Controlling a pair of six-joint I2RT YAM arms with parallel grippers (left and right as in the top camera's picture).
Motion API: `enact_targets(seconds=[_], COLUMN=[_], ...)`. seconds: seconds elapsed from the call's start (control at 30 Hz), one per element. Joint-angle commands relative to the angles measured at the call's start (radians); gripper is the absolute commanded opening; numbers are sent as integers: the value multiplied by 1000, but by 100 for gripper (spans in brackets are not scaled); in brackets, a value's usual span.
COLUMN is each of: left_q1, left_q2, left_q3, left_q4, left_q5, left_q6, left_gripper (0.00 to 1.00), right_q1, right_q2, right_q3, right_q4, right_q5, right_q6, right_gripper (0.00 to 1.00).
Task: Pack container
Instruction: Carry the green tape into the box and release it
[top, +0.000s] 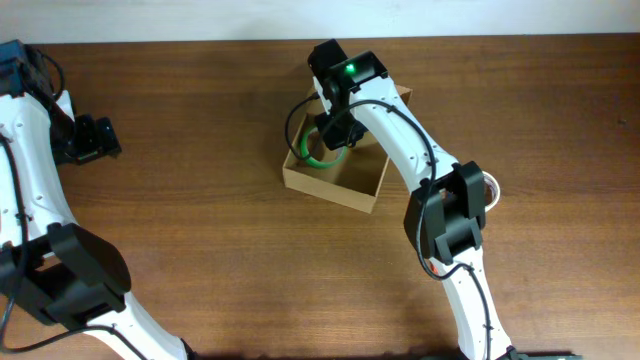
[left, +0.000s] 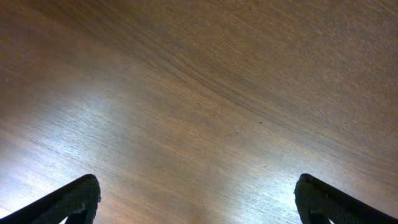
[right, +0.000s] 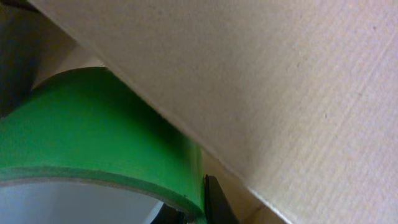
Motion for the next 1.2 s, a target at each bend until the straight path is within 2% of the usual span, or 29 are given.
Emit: enact_targets(seconds=[0.0, 0.53, 0.57, 0.67, 0.73, 0.97, 1.17], left_q1=[5, 5, 5, 5, 5, 5, 5], left_q2=[5, 5, 5, 5, 5, 5, 5], left_q3=[-7, -7, -7, -7, -7, -7, -7], left_q4=[3, 3, 3, 3, 3, 3, 3], left_q5=[14, 14, 14, 14, 14, 14, 14], left_q6=[12, 12, 12, 12, 12, 12, 12], left_gripper=[100, 100, 100, 100, 100, 100, 100], right_q1=[4, 4, 4, 4, 4, 4, 4], right_q2=[14, 55, 55, 55, 55, 32, -116], right_q3=[5, 1, 1, 1, 1, 4, 57], right_q4=[15, 21, 19, 10, 6, -23, -49], right_q5=[11, -4, -4, -4, -3, 5, 20], right_q6=[19, 19, 19, 19, 18, 18, 19], right_gripper=[4, 4, 6, 23, 27, 29, 30])
